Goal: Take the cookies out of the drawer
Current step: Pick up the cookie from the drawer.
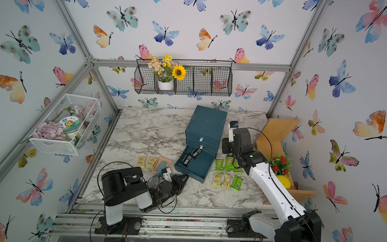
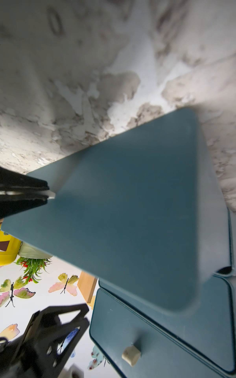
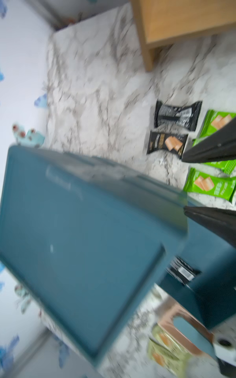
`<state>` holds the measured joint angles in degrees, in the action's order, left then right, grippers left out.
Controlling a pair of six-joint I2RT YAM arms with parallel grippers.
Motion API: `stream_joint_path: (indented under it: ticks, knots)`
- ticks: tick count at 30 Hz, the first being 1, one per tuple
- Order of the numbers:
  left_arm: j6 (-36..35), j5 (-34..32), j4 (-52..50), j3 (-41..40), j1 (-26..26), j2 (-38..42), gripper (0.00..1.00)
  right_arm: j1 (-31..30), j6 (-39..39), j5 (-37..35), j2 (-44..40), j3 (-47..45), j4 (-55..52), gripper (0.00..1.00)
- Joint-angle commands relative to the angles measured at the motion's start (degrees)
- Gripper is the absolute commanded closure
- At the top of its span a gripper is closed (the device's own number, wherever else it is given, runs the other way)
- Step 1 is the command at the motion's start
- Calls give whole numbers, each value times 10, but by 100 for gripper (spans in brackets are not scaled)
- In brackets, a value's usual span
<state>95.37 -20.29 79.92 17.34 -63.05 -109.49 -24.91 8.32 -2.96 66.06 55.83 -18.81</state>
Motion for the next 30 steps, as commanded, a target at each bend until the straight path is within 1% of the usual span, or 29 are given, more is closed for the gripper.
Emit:
stream_joint_path:
  ticks: [1,3,7,11,16,18,21,27,30]
  knots:
    - [-11,-19,-21,-10,3,11,100,-66,-95,-4,-14,13,7,58]
    - [-13,-18,-23,-10,3,13,100,-101,-156,5,-7,10,20,57]
    - [-14,-20,-27,-12,3,18,100,-140,-285,67,30,7,37,56]
    - [-14,-20,-28,-15,3,19,100,-149,-404,139,72,-1,50,53]
    - [-13,-20,-23,-15,3,17,100,-154,-543,187,129,2,53,50]
    - [-13,-20,-23,-15,3,17,100,-155,-613,202,150,-2,52,47]
    - [-12,-18,-20,-16,3,14,100,-156,-694,197,185,-5,57,42]
    - [-9,-17,-14,-17,4,10,100,-157,-770,165,274,39,41,41]
    - [-8,-17,-12,-18,3,9,100,-157,-794,163,300,53,51,40]
